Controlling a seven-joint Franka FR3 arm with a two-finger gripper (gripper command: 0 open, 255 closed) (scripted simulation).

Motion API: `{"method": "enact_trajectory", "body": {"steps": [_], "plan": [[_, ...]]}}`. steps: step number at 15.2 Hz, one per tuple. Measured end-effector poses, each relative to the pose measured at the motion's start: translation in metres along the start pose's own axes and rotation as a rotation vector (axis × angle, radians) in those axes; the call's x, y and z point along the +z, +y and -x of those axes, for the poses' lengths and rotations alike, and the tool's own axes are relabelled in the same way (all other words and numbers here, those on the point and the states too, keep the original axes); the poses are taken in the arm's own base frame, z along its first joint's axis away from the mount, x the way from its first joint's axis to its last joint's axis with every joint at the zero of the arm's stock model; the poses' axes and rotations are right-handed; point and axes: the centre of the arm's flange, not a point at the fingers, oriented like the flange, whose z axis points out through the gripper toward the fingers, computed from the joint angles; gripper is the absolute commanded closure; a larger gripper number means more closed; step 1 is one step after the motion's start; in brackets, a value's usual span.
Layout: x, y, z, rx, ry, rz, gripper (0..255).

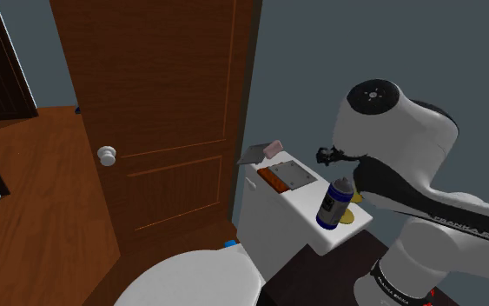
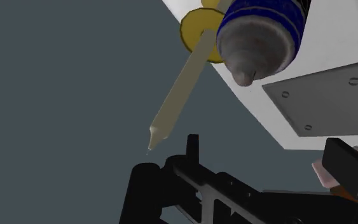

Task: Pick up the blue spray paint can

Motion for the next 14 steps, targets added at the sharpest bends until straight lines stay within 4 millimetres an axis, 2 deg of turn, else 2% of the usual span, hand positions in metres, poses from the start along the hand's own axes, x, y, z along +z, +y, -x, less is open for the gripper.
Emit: {"method": "enact_trajectory", "body": {"steps": [4, 11, 12, 14], "plan": [[0.040, -0.019, 0.035, 0.175, 0.089, 0.146, 0], [0.066, -0.033, 0.062, 0.200, 0.103, 0.164, 0], [0.068, -0.033, 0.063, 0.200, 0.103, 0.164, 255], [0.069, -0.034, 0.063, 0.200, 0.106, 0.163, 255]]}}
